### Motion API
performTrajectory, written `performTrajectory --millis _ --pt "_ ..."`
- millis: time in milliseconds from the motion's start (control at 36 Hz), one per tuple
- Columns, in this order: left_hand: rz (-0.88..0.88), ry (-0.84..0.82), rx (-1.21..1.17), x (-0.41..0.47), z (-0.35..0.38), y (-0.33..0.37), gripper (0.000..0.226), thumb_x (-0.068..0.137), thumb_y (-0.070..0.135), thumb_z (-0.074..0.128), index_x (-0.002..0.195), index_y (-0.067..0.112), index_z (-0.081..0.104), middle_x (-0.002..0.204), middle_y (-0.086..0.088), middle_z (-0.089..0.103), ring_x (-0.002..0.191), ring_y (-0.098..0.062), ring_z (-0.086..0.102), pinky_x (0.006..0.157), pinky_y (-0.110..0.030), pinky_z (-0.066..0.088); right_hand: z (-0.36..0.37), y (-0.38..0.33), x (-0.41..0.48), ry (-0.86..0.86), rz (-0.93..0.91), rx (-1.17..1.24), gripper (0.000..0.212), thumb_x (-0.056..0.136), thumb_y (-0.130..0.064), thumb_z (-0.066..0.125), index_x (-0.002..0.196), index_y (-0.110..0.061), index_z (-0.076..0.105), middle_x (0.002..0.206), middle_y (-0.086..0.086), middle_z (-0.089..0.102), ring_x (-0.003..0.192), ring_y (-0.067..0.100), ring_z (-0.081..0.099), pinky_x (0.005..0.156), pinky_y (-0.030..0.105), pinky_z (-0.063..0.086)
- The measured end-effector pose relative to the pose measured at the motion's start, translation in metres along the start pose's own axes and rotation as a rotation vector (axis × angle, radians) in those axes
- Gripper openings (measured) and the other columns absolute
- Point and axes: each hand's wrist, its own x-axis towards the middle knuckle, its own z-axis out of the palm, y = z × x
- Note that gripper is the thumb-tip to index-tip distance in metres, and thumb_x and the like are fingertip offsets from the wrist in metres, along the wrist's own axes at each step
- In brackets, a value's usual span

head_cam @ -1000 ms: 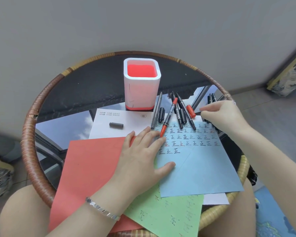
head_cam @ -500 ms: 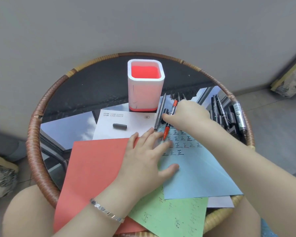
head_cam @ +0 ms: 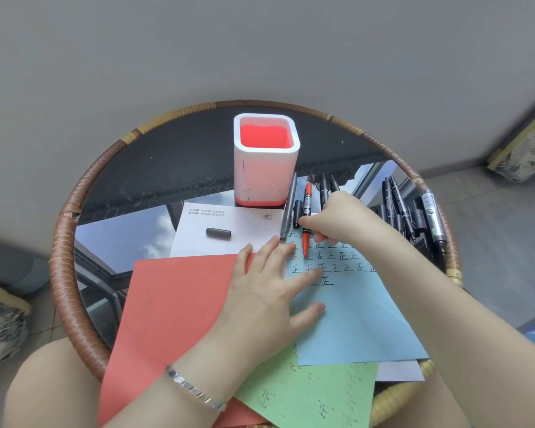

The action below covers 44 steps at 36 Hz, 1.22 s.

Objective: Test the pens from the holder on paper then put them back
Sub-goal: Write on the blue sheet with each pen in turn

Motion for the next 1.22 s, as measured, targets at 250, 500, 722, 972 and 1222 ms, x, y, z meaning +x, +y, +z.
performTrajectory --millis 250,500,722,972,1222 --pt "0.025 -0.017 0.061 -0.001 0.000 0.000 0.043 0.076 0.058 0.040 0.108 0.039 0.063 0.124 -0.008 0.058 0.124 -0.029 0.048 0.099 -0.047 0.018 -0.021 0.017 -0.019 0.128 -0.130 0.474 0.035 0.076 -0.024 0.050 0.044 -0.018 0.038 0.039 -0.005 0.037 0.040 0.013 0.029 0.051 0.025 0.027" --pt "0.069 -0.030 0.163 0.001 -0.004 0.007 0.044 0.077 0.049 0.038 0.105 0.029 0.066 0.114 -0.008 0.064 0.105 -0.028 0.060 0.090 -0.039 0.027 -0.011 0.078 -0.056 0.396 -0.250 1.109 0.037 0.084 0.003 0.044 0.058 -0.019 0.030 0.040 -0.011 0.030 0.038 0.007 0.024 0.038 0.018 0.021" --pt "0.156 -0.043 0.239 0.009 -0.008 0.016 0.051 0.074 0.047 0.035 0.095 0.018 0.072 0.112 -0.002 0.068 0.104 -0.019 0.064 0.089 -0.039 0.049 0.000 0.104 -0.068 0.554 -0.195 1.048 0.043 0.092 -0.030 0.050 0.055 -0.018 0.033 0.039 -0.007 0.035 0.036 0.008 0.034 0.037 0.017 0.033" --pt "0.164 -0.115 0.078 -0.005 0.005 0.017 0.048 0.085 0.050 0.036 0.126 0.031 0.052 0.140 -0.016 0.044 0.133 -0.031 0.036 0.106 -0.041 0.017 0.018 0.101 -0.068 0.513 -0.199 0.972 0.017 0.081 -0.028 0.063 0.068 -0.018 0.059 0.054 -0.007 0.067 0.051 0.007 0.065 0.043 0.018 0.049" --pt "0.272 -0.136 0.093 -0.006 0.004 0.010 0.039 0.088 0.048 0.034 0.125 0.049 0.046 0.145 -0.024 0.033 0.136 -0.040 0.023 0.106 -0.045 0.012 0.036 0.081 -0.053 0.472 -0.190 1.000 0.022 0.077 -0.018 0.070 0.064 -0.017 0.053 0.049 -0.001 0.064 0.049 0.010 0.062 0.046 0.020 0.047"
